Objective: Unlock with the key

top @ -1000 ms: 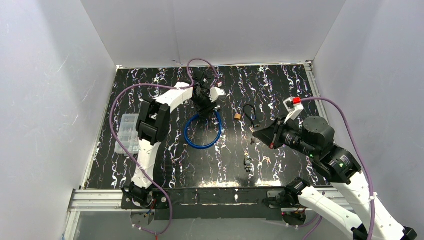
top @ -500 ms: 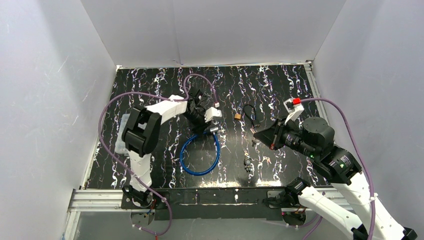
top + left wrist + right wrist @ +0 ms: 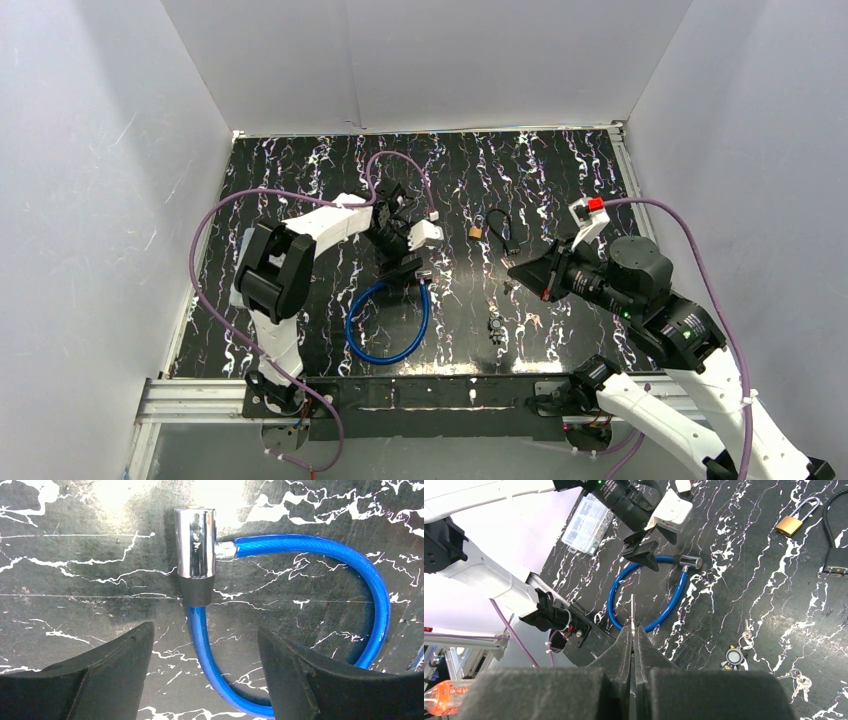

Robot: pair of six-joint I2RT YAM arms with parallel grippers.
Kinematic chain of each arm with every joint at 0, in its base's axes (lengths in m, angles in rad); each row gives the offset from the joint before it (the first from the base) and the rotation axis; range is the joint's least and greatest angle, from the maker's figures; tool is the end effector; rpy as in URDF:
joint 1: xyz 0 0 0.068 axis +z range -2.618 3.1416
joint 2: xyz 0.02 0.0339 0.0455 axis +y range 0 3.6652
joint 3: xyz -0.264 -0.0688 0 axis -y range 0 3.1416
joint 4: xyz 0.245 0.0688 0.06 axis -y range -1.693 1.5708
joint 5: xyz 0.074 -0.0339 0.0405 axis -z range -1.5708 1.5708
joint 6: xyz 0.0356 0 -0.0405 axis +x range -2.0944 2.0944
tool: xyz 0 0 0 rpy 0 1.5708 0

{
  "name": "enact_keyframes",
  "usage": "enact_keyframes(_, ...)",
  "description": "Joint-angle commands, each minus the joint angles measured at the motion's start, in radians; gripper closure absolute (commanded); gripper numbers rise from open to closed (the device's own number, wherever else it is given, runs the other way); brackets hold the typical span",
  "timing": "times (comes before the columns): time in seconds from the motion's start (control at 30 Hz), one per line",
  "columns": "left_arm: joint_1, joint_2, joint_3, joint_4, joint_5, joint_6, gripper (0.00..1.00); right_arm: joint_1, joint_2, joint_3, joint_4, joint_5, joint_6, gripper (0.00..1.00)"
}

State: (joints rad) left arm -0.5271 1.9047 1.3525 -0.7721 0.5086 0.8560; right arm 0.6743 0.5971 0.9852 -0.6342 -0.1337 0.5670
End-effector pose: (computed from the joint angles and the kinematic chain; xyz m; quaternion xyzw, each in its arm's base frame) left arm 0.3130 -0.2022 0.1836 0.6364 0.7201 -0.2268 0.1582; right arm 0.0843 0.0735 0.3836 -0.0832 0.7835 0.3997 0.4685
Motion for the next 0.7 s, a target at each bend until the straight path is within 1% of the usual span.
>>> enact_keyframes(0.0,-0.019,0.004,0.008,-0.025,0.007,-0.009,0.25,-0.006,-0.015,-0.003,0.031,-0.003,-0.002,0.99)
enact_keyframes(0.2,-0.069,0.009,-0.037,0.06,-0.041,-0.022,0.28,-0.005,-0.001,0.007,0.029,-0.003,-0.011,0.99)
enact_keyframes(0.4,-0.079,0.041,-0.029,0.084,-0.047,-0.043,0.42,-0.005,0.004,0.014,0.029,-0.004,-0.011,0.99)
enact_keyframes(0.5,-0.086,0.009,-0.078,0.126,-0.041,-0.034,0.57,-0.007,0.009,0.018,0.028,-0.008,-0.013,0.99)
enact_keyframes(0.57,-0.092,-0.013,-0.096,0.132,-0.039,-0.027,0.65,-0.007,0.013,0.022,0.028,-0.009,-0.014,0.99)
enact_keyframes(0.67,-0.102,-0.082,-0.129,0.13,-0.034,-0.017,0.88,-0.008,0.021,0.031,0.023,-0.019,-0.015,0.99)
